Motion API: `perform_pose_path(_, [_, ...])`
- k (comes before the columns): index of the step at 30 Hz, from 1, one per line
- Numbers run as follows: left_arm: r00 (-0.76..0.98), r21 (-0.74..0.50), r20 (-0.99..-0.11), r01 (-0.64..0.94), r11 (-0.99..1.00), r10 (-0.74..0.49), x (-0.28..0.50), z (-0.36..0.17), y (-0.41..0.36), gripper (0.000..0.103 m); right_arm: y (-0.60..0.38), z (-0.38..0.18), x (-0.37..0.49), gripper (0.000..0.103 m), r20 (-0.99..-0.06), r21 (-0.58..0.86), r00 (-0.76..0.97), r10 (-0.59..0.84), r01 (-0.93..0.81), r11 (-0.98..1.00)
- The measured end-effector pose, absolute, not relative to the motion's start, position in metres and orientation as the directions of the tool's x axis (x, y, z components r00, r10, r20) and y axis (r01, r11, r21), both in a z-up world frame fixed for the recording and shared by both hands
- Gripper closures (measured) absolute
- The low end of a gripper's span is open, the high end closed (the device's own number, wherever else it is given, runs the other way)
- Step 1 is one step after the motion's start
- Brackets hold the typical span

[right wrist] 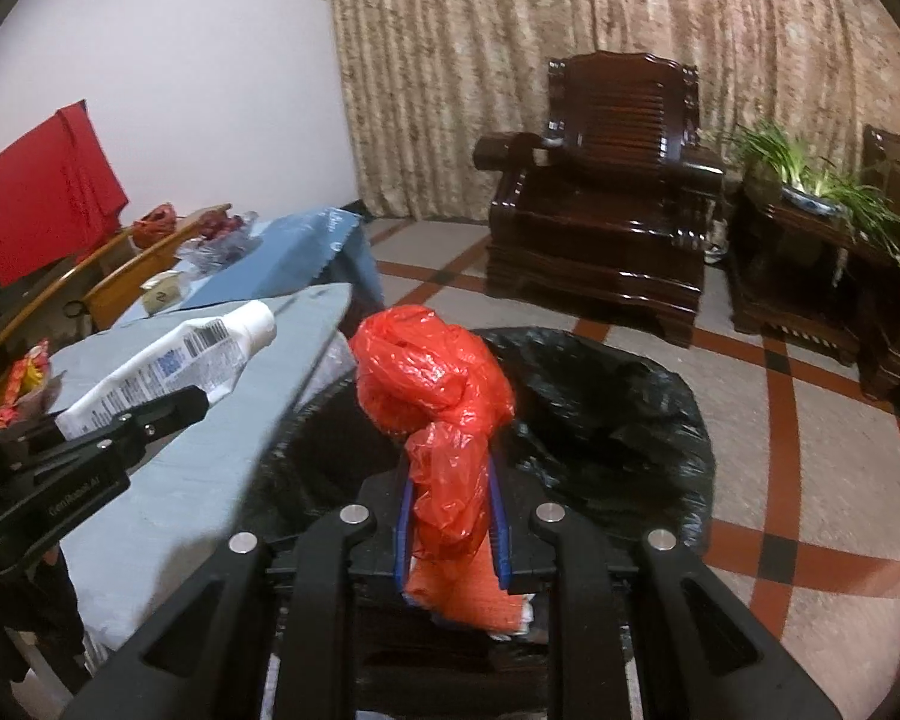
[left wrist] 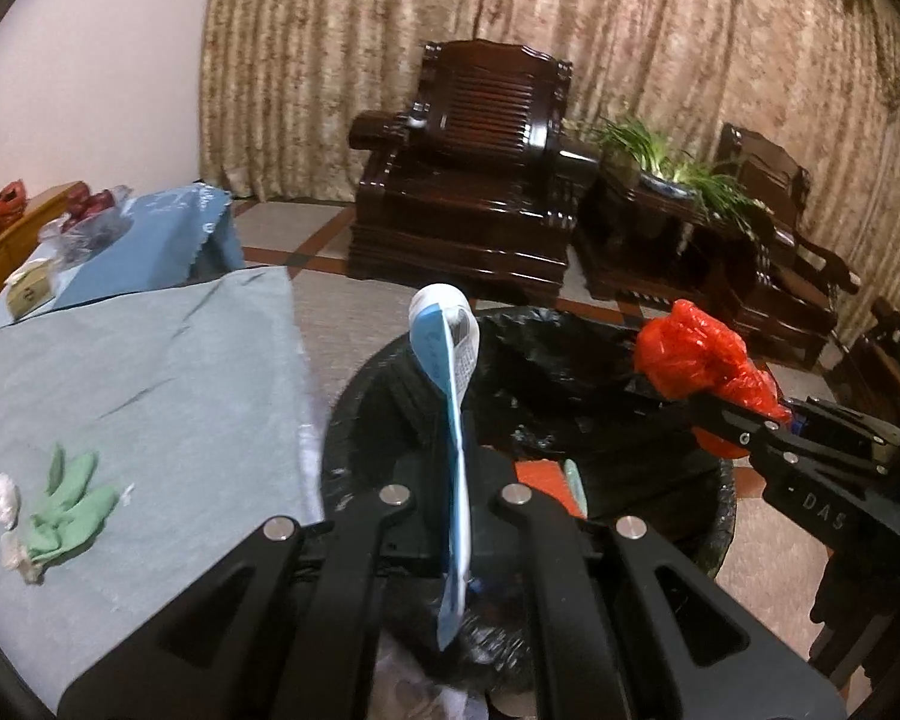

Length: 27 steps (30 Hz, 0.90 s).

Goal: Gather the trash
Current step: 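Carry the lotion tube and red bag over the bin and open both grippers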

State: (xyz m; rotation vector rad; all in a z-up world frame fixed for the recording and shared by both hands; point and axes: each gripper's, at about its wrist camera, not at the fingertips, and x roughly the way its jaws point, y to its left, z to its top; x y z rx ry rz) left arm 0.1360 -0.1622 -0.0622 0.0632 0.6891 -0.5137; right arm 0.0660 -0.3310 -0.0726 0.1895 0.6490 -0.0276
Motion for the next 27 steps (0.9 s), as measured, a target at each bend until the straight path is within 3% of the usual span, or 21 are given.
perform_pose_path(12, [0.602,-0.115,-0.647,0.528,0.841,-0.467,0.170,-0.087,-0.211,0.101,-0.357,-0.092,0.088,0.083,-0.634,0.145,0.773,-0.006,0.127,0.981])
perform_pose_path(14, [0.587,-0.132,-0.651,0.536,0.834,-0.481,0.175,-0.089,-0.215,0.099,-0.360,-0.095,0.090,0.079,-0.634,0.137,0.773,-0.016,0.133,0.981])
perform_pose_path(15, [0.585,-0.139,-0.649,0.538,0.831,-0.487,0.176,-0.089,-0.215,0.096,-0.361,-0.097,0.091,0.073,-0.636,0.133,0.771,-0.021,0.137,0.982])
perform_pose_path(17, [0.582,-0.154,-0.640,0.542,0.826,-0.501,0.178,-0.089,-0.214,0.062,-0.364,-0.099,0.091,0.057,-0.638,0.128,0.769,-0.032,0.147,0.981])
perform_pose_path(22, [0.599,-0.168,-0.621,0.529,0.832,-0.506,0.177,-0.084,-0.205,0.044,-0.365,-0.101,0.085,0.018,-0.630,0.111,0.775,-0.058,0.164,0.980])
perform_pose_path(25, [0.623,-0.162,-0.610,0.507,0.847,-0.490,0.175,-0.078,-0.190,0.033,-0.361,-0.098,0.079,0.006,-0.616,0.116,0.785,-0.056,0.160,0.980])
perform_pose_path(27, [0.649,-0.149,-0.603,0.481,0.864,-0.465,0.171,-0.074,-0.176,0.025,-0.356,-0.095,0.078,0.006,-0.611,0.119,0.790,-0.048,0.151,0.981])
